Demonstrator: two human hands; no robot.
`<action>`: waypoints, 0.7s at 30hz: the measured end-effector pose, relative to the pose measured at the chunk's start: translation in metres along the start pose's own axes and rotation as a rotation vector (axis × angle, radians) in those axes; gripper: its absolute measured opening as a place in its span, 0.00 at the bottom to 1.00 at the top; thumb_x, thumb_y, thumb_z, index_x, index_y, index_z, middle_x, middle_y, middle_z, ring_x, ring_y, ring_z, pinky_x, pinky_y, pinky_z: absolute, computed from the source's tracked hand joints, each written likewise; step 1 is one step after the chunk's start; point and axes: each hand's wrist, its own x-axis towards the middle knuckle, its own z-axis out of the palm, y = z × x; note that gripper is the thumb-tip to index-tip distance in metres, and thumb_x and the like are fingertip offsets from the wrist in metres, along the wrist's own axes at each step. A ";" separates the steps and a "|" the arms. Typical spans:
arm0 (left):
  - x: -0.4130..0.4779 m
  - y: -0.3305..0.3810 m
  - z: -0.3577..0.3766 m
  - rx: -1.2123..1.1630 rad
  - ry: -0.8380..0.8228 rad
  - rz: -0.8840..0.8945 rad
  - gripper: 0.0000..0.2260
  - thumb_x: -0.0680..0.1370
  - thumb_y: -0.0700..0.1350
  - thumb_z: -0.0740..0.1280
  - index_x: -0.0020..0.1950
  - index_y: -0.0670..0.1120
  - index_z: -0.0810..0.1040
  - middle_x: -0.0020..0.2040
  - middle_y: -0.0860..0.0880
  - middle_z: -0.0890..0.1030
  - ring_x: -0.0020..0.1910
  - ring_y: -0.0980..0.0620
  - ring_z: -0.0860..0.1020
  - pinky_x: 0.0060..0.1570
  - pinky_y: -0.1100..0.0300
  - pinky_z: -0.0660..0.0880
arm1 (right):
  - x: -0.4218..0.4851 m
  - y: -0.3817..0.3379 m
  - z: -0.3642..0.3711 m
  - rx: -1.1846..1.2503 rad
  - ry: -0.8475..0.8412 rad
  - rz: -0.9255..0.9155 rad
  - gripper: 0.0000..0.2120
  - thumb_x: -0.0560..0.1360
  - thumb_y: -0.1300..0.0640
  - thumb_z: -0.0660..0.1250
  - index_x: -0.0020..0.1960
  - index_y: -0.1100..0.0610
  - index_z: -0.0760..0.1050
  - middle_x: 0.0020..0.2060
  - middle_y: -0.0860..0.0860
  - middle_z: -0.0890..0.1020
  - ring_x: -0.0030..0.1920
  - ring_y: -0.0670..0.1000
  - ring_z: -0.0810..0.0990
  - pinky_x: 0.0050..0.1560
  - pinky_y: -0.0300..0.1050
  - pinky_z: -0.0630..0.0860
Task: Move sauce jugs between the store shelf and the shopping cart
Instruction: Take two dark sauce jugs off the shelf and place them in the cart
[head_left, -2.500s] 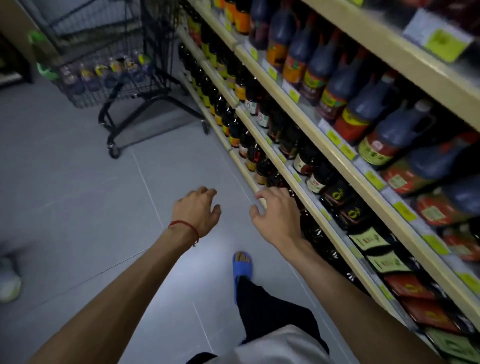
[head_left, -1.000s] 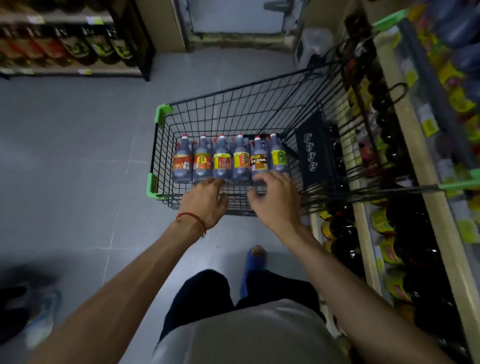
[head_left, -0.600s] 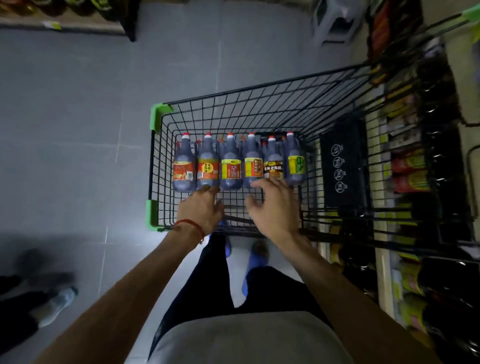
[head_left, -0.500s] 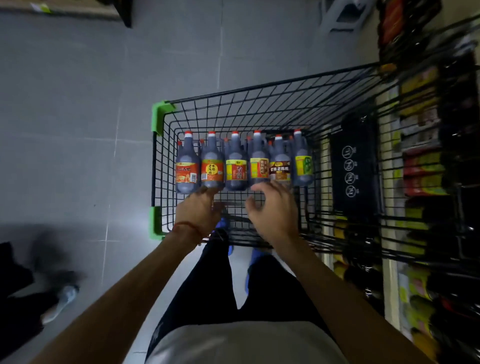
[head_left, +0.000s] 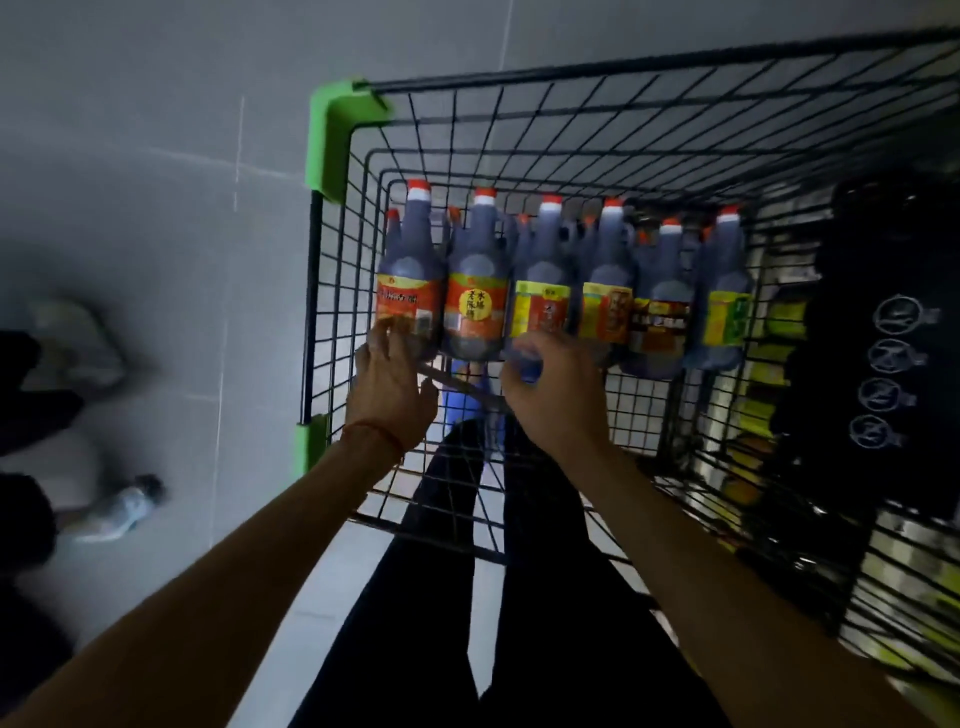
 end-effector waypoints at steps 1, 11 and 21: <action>0.002 -0.001 0.004 -0.002 0.029 -0.003 0.33 0.79 0.45 0.68 0.79 0.40 0.57 0.79 0.37 0.59 0.75 0.35 0.61 0.74 0.42 0.64 | 0.007 0.003 0.006 0.006 -0.021 0.003 0.14 0.75 0.51 0.70 0.57 0.57 0.81 0.53 0.54 0.83 0.55 0.56 0.80 0.50 0.47 0.77; 0.004 -0.011 0.018 0.002 0.141 0.052 0.36 0.77 0.45 0.69 0.81 0.41 0.55 0.78 0.38 0.60 0.73 0.38 0.62 0.69 0.45 0.70 | 0.028 0.016 0.067 0.263 -0.143 0.167 0.16 0.78 0.57 0.72 0.64 0.59 0.76 0.60 0.55 0.79 0.59 0.55 0.78 0.57 0.49 0.77; 0.007 -0.019 0.012 -0.011 0.118 0.139 0.34 0.76 0.43 0.69 0.79 0.45 0.59 0.76 0.40 0.60 0.74 0.37 0.63 0.60 0.39 0.78 | 0.031 0.004 0.077 0.547 -0.088 0.412 0.19 0.81 0.50 0.70 0.69 0.54 0.73 0.65 0.50 0.77 0.61 0.49 0.77 0.54 0.42 0.74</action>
